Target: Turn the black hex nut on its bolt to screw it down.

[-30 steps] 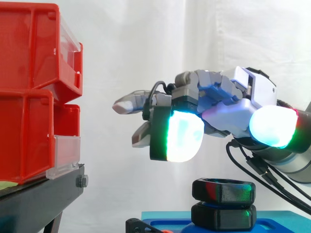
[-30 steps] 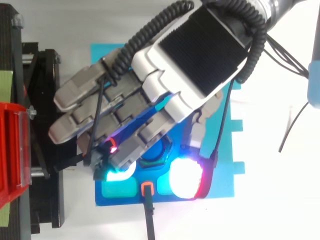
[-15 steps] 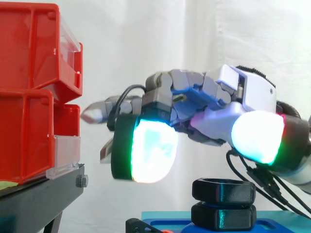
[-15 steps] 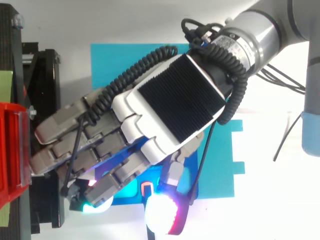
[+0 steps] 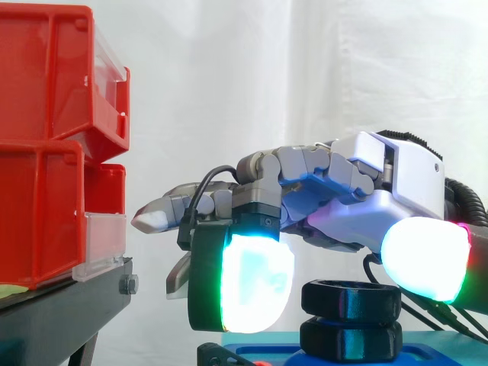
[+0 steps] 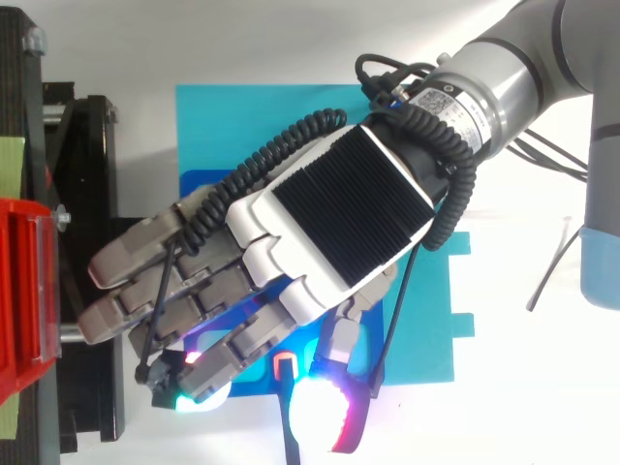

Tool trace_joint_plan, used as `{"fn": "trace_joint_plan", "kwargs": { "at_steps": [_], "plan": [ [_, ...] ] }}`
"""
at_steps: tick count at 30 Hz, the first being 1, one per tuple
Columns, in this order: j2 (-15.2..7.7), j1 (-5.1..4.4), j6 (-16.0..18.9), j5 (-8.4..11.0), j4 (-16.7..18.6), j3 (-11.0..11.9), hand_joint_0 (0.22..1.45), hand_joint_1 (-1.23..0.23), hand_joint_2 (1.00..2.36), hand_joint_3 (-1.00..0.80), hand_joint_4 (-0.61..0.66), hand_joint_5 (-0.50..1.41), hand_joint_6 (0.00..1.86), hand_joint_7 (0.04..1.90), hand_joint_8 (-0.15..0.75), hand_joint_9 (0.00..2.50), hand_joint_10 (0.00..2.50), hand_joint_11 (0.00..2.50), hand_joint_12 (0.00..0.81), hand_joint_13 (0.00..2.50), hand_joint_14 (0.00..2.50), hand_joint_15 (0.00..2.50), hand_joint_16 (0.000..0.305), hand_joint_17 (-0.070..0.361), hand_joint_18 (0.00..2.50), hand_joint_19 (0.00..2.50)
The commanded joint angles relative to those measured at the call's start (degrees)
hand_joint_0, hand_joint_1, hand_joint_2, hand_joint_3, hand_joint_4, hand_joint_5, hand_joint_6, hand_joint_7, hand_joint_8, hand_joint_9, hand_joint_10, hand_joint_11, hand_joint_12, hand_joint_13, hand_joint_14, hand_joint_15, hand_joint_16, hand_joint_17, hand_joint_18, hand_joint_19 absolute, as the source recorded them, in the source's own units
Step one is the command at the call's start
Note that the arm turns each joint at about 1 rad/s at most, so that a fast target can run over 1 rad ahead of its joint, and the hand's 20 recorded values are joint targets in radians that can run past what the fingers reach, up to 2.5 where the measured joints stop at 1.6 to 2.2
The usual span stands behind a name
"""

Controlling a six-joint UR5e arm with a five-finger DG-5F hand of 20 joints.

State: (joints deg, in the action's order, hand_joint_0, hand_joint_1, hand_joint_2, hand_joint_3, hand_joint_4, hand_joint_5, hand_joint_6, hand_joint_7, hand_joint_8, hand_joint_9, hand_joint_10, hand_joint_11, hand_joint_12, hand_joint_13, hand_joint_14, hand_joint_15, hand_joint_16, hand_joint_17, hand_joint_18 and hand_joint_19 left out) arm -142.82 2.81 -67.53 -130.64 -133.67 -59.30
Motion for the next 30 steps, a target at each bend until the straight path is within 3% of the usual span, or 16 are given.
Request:
{"fn": "trace_joint_plan", "kwargs": {
  "at_steps": [1,30],
  "plan": [
    [0.0,0.09,0.03,-0.23,-0.01,-0.03,0.44,-0.29,1.0,-0.5,0.11,-0.14,0.54,1.21,0.201,0.69,0.01,0.35,0.111,0.37,0.01,0.16,0.014,0.032,0.0,0.39],
    [0.0,1.15,-0.06,-2.43,0.6,-0.2,0.44,-0.31,1.0,-0.5,0.12,-0.17,0.64,1.04,0.203,0.69,0.01,0.35,0.105,0.37,0.01,0.15,0.013,0.029,0.0,0.38]
  ]
}}
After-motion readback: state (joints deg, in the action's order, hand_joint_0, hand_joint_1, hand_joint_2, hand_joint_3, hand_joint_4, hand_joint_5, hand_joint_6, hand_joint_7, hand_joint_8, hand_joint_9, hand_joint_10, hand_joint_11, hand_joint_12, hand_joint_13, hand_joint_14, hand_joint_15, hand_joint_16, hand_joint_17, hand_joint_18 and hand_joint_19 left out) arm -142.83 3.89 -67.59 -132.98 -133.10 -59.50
